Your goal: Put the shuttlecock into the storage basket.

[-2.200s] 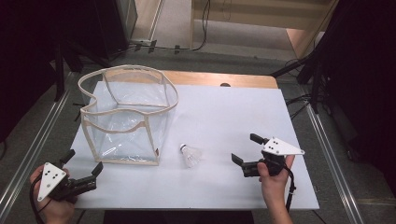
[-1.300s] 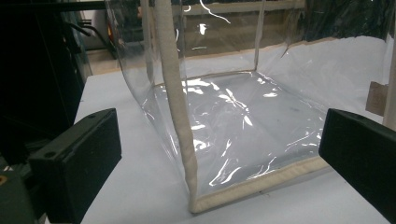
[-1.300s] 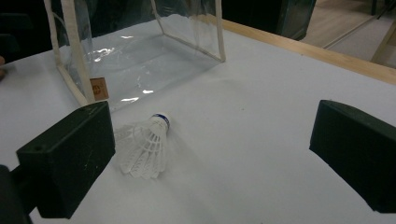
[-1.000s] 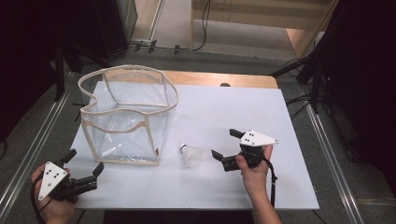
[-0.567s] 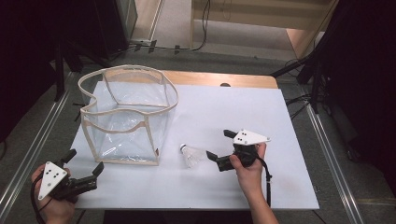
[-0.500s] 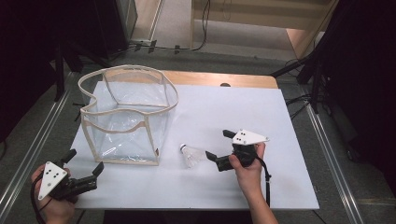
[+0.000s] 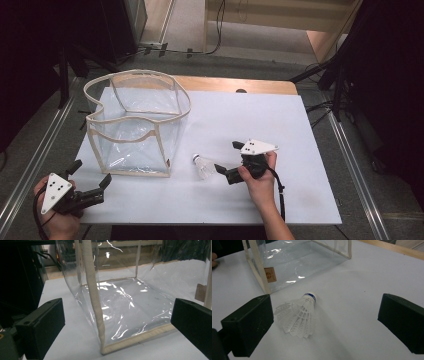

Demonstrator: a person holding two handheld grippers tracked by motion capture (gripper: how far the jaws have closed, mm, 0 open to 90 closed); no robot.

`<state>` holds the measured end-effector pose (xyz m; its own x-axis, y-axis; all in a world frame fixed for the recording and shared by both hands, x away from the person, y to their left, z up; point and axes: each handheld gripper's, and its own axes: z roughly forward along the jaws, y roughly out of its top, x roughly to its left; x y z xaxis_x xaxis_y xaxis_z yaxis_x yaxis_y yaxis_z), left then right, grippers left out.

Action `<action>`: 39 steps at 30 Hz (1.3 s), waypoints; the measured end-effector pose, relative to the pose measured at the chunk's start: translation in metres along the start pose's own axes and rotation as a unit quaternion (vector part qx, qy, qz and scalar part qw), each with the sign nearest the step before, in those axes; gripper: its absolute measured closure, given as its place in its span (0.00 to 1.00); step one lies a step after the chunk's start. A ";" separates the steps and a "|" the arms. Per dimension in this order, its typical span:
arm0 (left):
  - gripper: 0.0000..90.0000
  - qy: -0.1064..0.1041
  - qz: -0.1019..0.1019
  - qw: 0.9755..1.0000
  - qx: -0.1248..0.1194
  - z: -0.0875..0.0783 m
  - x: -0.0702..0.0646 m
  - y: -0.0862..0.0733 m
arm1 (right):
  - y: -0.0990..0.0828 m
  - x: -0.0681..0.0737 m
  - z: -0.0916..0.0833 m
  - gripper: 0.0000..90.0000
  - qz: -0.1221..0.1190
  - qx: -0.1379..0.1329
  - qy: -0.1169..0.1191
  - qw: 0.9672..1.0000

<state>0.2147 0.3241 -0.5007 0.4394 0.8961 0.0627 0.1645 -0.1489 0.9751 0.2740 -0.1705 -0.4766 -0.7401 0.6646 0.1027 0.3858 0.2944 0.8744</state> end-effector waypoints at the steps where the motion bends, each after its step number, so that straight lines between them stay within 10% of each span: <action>1: 0.00 0.000 0.000 1.000 0.000 0.000 0.000 0.000 | 0.000 0.000 0.001 0.00 0.001 0.001 0.000 1.000; 39: 0.00 0.000 0.000 1.000 0.002 0.000 0.000 0.000 | -0.011 0.003 0.039 0.00 0.006 0.087 0.033 0.996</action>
<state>0.2149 0.3238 -0.5007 0.4397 0.8959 0.0631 0.1672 -0.1507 0.9743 0.2889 -0.1451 -0.5044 -0.7673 0.6240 0.1477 0.4795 0.4054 0.7783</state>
